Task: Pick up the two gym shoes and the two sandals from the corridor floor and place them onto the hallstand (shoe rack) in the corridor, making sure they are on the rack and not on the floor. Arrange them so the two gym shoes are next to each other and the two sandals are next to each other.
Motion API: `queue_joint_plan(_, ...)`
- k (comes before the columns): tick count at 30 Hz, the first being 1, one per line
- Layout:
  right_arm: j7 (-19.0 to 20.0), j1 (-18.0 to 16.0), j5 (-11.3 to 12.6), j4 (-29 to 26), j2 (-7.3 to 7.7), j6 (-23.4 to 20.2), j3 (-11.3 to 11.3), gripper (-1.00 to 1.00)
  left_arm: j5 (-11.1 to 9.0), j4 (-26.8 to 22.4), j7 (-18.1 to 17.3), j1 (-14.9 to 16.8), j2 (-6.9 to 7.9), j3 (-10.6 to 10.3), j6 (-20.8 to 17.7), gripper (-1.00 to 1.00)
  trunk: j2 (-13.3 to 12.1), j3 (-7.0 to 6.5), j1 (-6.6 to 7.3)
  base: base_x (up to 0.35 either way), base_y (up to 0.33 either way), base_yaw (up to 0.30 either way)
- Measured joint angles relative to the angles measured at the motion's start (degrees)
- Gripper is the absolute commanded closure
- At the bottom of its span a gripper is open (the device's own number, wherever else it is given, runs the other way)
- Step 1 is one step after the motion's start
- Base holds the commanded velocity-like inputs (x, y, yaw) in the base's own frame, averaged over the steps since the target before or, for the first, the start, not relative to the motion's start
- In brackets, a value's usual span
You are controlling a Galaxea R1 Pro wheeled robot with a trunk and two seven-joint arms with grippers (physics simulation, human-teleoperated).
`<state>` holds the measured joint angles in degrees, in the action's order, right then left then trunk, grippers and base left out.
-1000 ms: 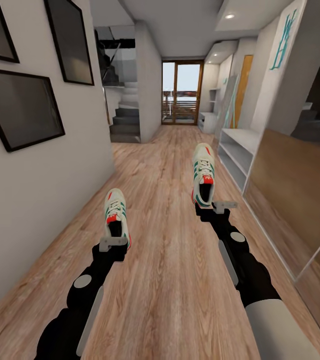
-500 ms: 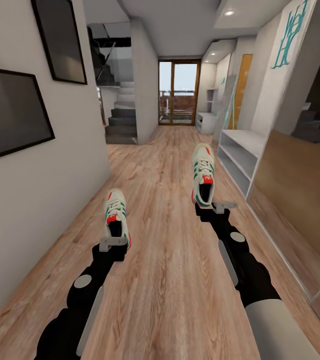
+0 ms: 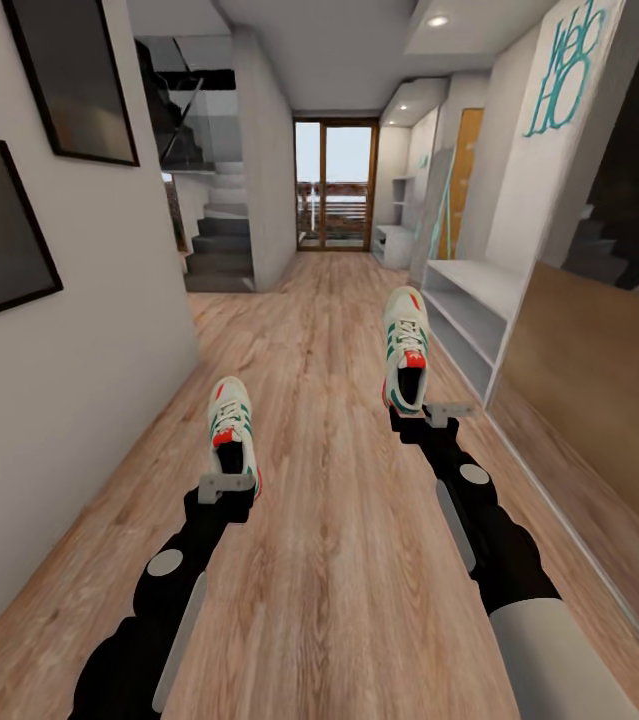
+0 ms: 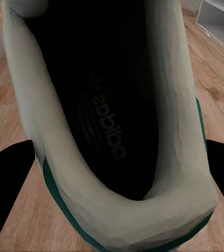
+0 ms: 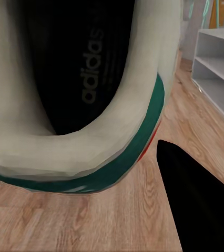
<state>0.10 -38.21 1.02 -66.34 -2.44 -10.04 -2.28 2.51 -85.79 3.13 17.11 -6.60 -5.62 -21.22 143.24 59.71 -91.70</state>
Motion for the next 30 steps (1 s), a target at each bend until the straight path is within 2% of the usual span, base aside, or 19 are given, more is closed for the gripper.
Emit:
queue_joint_plan(11,0.0,0.0,0.0,0.0,0.01,0.0,0.0,1.0,0.0,-0.05,0.0,0.0,0.0,0.0,0.0,1.0,0.0,0.3,0.0,0.344,0.103,-0.061)
queue_joint_plan(30,0.0,0.0,0.0,-0.02,0.01,-0.03,0.0,1.0,0.0,-0.06,0.0,0.0,0.0,0.0,0.0,1.0,0.0,0.34,0.0,0.344,0.104,-0.004)
